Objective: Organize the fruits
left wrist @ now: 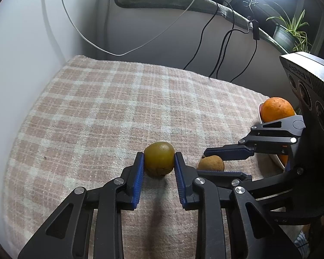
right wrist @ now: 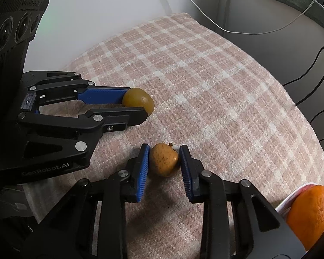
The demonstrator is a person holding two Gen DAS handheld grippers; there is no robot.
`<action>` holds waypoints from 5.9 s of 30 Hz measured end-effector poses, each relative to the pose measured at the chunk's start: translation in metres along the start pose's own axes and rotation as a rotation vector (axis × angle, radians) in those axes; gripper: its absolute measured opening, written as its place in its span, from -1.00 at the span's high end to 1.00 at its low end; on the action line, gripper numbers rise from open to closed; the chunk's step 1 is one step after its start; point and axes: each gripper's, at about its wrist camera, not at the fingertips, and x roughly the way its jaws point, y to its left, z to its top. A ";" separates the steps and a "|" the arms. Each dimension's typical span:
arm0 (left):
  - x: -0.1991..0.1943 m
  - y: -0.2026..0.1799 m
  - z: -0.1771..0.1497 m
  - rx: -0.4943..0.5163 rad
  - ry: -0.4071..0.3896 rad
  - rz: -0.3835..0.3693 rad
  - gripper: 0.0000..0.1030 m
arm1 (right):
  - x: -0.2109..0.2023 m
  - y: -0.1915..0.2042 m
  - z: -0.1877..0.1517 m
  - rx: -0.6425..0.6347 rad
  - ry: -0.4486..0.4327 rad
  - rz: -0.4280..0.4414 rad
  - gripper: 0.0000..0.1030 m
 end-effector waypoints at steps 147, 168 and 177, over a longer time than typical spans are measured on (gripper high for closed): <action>-0.049 -0.200 0.002 0.208 -0.178 -0.081 -0.40 | -0.212 -0.094 -0.202 0.426 -0.467 -0.273 -0.67; -0.068 -0.200 -0.004 0.197 -0.232 -0.040 -0.41 | -0.229 -0.081 -0.215 0.462 -0.538 -0.340 -0.98; -0.070 -0.201 -0.004 0.202 -0.239 -0.036 -0.41 | -0.229 -0.079 -0.216 0.458 -0.535 -0.339 -0.98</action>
